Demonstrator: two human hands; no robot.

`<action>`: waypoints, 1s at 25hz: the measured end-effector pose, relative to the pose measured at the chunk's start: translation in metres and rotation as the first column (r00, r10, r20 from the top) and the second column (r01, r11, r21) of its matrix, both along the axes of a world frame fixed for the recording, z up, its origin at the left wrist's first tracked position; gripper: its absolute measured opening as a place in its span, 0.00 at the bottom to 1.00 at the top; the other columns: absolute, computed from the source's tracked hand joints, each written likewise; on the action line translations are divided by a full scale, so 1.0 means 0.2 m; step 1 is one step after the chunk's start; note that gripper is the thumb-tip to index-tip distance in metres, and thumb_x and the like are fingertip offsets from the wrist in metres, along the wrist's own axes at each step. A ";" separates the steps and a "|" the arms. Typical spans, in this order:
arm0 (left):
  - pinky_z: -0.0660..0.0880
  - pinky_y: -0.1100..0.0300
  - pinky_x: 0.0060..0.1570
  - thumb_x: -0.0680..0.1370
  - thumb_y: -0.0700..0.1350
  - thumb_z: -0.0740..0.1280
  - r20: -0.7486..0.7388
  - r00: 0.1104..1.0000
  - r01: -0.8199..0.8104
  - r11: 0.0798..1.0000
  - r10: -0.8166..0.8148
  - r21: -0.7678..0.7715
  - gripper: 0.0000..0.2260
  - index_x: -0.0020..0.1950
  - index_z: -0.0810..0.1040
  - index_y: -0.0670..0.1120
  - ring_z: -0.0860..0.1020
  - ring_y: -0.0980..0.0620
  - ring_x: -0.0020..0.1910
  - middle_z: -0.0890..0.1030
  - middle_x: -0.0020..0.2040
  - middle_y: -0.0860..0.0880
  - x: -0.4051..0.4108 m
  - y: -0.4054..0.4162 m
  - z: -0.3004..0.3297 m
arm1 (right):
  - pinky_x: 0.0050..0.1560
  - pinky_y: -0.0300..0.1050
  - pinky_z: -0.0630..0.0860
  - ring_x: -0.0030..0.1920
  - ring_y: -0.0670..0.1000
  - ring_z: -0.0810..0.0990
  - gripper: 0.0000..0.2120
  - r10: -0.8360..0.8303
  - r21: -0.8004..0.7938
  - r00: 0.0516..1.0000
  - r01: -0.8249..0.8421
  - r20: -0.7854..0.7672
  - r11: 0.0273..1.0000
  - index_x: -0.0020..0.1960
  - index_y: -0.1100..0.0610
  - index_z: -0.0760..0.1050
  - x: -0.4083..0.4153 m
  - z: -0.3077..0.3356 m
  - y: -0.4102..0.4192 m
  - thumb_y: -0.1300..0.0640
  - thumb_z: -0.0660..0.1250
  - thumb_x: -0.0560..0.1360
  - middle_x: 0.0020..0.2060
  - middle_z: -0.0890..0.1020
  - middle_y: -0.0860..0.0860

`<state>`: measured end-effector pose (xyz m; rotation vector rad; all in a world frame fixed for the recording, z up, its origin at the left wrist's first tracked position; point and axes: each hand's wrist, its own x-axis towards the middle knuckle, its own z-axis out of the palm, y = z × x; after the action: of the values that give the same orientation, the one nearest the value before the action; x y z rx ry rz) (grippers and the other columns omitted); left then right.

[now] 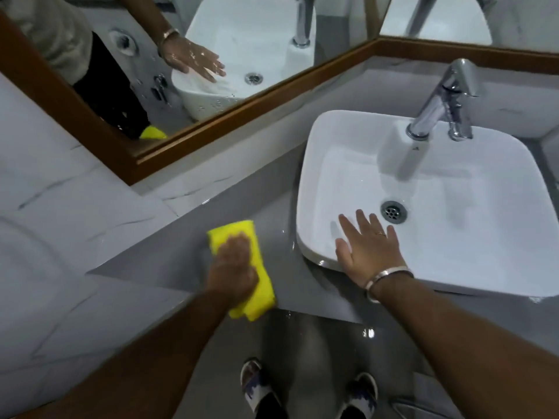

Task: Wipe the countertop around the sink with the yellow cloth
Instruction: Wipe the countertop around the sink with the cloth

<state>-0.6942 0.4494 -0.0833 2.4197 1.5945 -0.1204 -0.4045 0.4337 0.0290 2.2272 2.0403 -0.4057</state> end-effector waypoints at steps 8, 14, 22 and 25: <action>0.58 0.39 0.71 0.70 0.53 0.59 0.086 0.872 0.479 0.876 -0.482 0.057 0.35 0.75 0.63 0.39 0.61 0.33 0.74 0.64 0.75 0.36 0.15 0.12 -0.04 | 0.72 0.61 0.54 0.75 0.59 0.53 0.34 0.023 -0.021 0.999 -0.022 0.046 1.000 0.74 0.46 0.49 -0.01 0.03 0.00 0.42 0.38 0.69 0.76 0.56 0.54; 0.58 0.37 0.70 0.68 0.51 0.62 0.033 0.949 -0.312 0.950 0.313 -0.026 0.36 0.72 0.65 0.34 0.64 0.29 0.71 0.66 0.72 0.31 0.20 0.36 -0.02 | 0.71 0.61 0.56 0.74 0.59 0.55 0.33 0.022 -0.028 1.000 -0.021 0.021 0.999 0.74 0.47 0.51 0.00 0.03 0.00 0.43 0.40 0.69 0.75 0.58 0.54; 0.67 0.37 0.67 0.68 0.54 0.57 0.106 0.975 0.184 0.977 -0.196 0.111 0.34 0.70 0.70 0.37 0.70 0.32 0.68 0.72 0.70 0.34 0.36 0.43 -0.03 | 0.69 0.61 0.60 0.73 0.60 0.58 0.34 0.040 -0.020 0.999 -0.039 0.014 0.999 0.74 0.48 0.54 -0.01 0.03 0.01 0.43 0.41 0.69 0.74 0.61 0.55; 0.60 0.41 0.72 0.69 0.53 0.59 0.039 0.920 -0.390 0.921 0.390 -0.002 0.35 0.73 0.65 0.37 0.65 0.33 0.71 0.67 0.72 0.34 0.08 0.27 -0.01 | 0.71 0.60 0.58 0.74 0.59 0.56 0.34 0.042 -0.042 0.999 -0.042 -0.005 0.998 0.75 0.47 0.52 0.00 0.04 0.00 0.43 0.40 0.68 0.75 0.59 0.54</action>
<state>-0.6786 0.5026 -0.0848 2.0404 2.0215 0.0028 -0.4054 0.4339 0.0373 2.1575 2.0576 -0.4456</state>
